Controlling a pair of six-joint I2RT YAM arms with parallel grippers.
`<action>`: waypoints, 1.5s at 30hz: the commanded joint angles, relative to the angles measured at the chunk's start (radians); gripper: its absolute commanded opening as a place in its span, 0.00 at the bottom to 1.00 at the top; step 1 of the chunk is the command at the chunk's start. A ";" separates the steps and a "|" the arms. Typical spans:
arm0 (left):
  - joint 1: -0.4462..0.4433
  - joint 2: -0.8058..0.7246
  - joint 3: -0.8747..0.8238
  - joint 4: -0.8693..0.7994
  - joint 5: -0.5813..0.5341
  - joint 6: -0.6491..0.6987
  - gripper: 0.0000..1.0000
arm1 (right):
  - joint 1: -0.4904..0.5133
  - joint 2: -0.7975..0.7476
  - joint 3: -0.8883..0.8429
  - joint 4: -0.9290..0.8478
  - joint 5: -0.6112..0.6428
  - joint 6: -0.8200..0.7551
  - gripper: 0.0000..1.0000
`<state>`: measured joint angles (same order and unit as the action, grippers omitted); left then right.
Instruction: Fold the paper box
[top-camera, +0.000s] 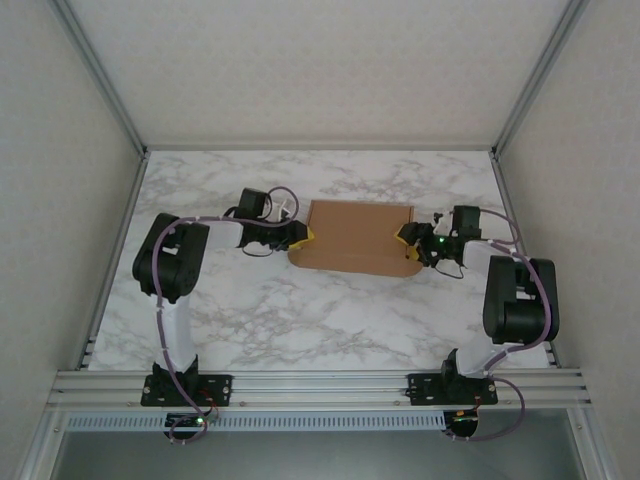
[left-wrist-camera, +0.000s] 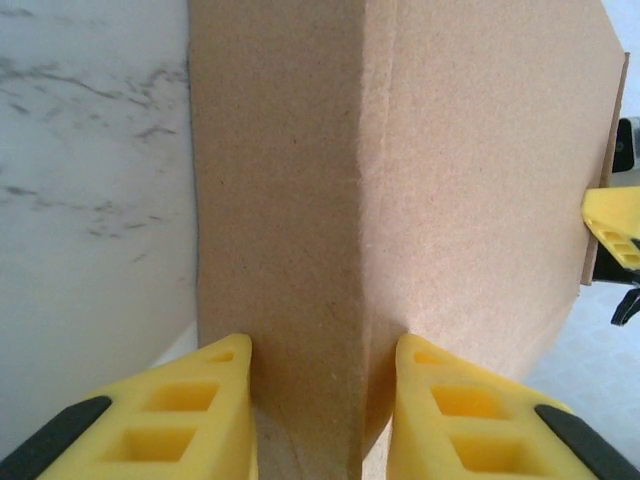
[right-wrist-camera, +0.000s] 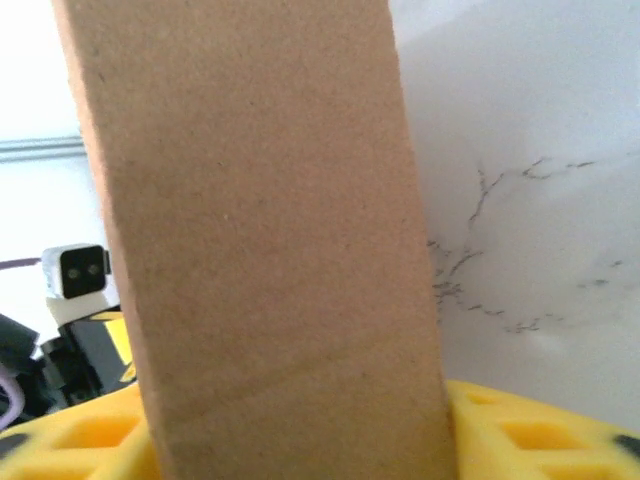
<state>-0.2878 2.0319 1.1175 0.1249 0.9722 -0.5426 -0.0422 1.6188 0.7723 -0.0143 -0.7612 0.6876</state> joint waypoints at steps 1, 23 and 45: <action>0.001 -0.016 0.012 -0.126 -0.060 0.048 0.42 | 0.008 -0.025 -0.011 0.032 -0.038 0.041 0.46; -0.460 -0.509 -0.116 -0.194 -1.034 0.865 0.70 | 0.062 -0.130 -0.031 -0.104 0.023 0.144 0.44; -0.610 -0.253 -0.099 0.003 -1.218 1.052 0.75 | 0.123 -0.197 -0.027 -0.055 -0.057 0.291 0.44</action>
<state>-0.8810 1.7535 1.0191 0.0868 -0.2119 0.4774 0.0643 1.4693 0.7311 -0.0914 -0.7185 0.9226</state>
